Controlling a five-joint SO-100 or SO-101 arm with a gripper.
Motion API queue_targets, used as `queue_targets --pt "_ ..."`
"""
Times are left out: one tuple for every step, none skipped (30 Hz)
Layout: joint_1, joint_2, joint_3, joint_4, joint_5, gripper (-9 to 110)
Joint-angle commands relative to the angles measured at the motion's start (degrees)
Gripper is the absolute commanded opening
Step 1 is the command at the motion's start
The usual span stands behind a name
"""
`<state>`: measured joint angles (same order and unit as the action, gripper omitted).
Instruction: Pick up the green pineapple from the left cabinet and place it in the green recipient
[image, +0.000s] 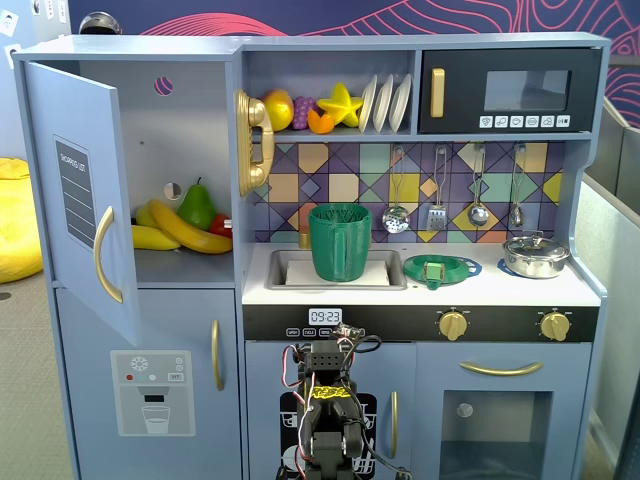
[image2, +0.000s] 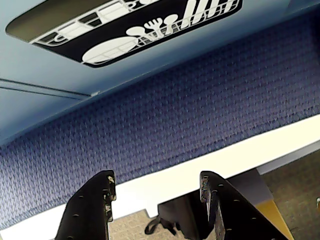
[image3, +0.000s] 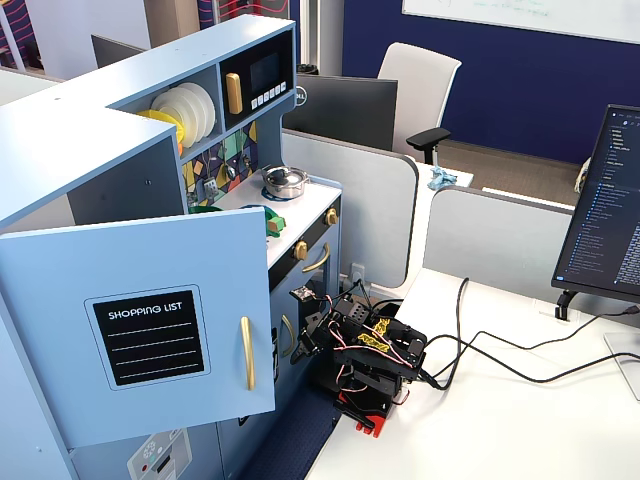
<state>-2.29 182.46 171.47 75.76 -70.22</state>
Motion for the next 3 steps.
queue_targets --pt "1.0 -0.4 0.3 9.8 1.6 11" --pt "1.0 -0.4 0.3 9.8 1.6 11" --pt "1.0 -0.4 0.3 9.8 1.6 11"
